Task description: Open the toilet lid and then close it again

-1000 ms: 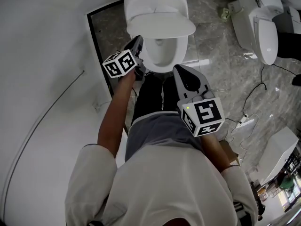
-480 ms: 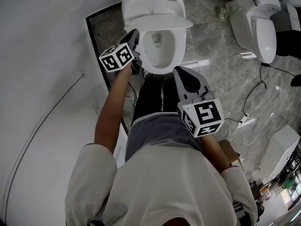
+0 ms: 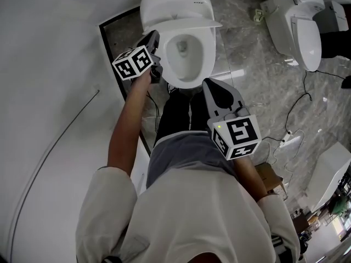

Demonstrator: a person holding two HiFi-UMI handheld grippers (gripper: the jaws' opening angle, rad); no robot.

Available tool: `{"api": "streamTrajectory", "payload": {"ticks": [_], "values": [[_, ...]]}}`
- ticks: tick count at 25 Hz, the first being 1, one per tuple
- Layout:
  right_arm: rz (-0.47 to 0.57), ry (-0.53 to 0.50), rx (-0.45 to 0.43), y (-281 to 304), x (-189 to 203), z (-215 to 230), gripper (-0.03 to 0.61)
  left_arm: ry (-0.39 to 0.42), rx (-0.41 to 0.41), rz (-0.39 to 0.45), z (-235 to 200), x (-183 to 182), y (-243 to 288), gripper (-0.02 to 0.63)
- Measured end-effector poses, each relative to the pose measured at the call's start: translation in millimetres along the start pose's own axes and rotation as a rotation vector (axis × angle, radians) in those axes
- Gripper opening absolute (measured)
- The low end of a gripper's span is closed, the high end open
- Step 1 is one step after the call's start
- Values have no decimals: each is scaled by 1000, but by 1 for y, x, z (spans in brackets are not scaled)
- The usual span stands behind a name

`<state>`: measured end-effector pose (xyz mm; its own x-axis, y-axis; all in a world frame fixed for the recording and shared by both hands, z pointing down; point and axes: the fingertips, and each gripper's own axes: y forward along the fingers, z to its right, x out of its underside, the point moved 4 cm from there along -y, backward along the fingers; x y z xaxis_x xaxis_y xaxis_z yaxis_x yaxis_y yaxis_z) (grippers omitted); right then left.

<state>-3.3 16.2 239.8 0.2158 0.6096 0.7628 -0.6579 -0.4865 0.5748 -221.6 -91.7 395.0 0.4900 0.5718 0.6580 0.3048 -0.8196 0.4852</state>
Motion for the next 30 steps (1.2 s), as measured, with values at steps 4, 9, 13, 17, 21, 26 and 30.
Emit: {"api": "streamTrajectory", "payload": {"ticks": [4,9,13,17,21,26,30], "values": [[8,6,5,1,-5,1,11,-8,1,2,-2,-8,7,18],[12,14,13,2,-10,2,11,-2,0,5,-3,-21,13,18],[12,19,23,4,-14,5,11,-8,11,14,-4,-33,22,17],[14,23,34,7,-18,10,11,-1,5,13,-7,-42,30,17],[16,28,43,10,-23,12,11,6,8,14,-10,-51,37,17],[15,33,47,16,-27,14,11,19,5,13,-10,-64,45,15],[16,33,52,21,-31,14,11,22,2,14,-13,-72,55,14]]}}
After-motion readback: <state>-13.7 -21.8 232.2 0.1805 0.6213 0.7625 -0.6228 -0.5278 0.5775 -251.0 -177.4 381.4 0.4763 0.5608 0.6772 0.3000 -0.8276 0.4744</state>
